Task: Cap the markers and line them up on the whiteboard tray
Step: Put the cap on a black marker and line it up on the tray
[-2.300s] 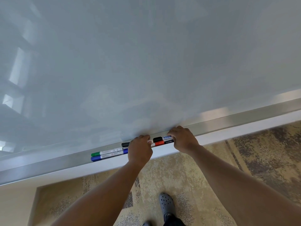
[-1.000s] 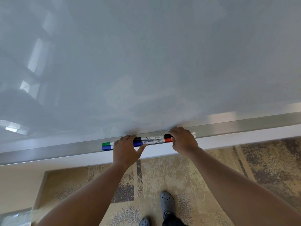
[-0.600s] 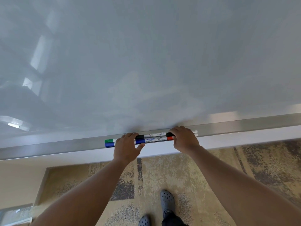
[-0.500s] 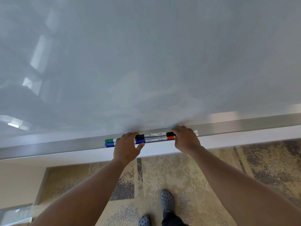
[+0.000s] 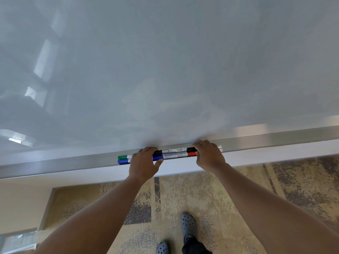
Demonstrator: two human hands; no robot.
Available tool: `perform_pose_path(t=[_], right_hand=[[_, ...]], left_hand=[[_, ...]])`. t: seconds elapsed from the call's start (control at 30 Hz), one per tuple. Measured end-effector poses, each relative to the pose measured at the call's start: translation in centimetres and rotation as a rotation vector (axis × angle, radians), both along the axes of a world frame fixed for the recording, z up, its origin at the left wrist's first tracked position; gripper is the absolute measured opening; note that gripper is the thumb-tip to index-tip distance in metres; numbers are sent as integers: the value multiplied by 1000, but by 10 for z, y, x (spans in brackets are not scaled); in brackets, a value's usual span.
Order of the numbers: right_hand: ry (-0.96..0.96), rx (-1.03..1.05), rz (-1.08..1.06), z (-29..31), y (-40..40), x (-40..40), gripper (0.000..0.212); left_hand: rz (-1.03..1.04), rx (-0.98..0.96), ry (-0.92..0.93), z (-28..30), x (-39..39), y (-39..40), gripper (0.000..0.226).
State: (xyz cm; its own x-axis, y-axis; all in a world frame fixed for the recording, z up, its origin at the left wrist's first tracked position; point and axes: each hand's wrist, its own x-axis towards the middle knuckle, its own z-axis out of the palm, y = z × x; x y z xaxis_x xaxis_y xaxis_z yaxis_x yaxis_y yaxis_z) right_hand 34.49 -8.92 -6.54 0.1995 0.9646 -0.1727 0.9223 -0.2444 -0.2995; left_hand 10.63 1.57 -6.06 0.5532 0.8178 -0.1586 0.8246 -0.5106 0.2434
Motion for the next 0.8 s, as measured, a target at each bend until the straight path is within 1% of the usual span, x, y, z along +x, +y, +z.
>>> perform_pose_path(t=[0.13, 0.53, 0.7, 0.8], right_hand=[[5, 9, 11, 0, 3, -1, 35], [8, 2, 40, 0, 6, -3, 31], [38, -48, 56, 0, 6, -2, 40], [36, -49, 60, 2, 7, -1, 41]], left_hand=[[-36, -9, 1, -3, 4, -1, 52], [-19, -6, -5, -2, 5, -2, 52], [-3, -16, -2, -3, 6, -4, 53], [2, -9, -2, -2, 7, -4, 53]])
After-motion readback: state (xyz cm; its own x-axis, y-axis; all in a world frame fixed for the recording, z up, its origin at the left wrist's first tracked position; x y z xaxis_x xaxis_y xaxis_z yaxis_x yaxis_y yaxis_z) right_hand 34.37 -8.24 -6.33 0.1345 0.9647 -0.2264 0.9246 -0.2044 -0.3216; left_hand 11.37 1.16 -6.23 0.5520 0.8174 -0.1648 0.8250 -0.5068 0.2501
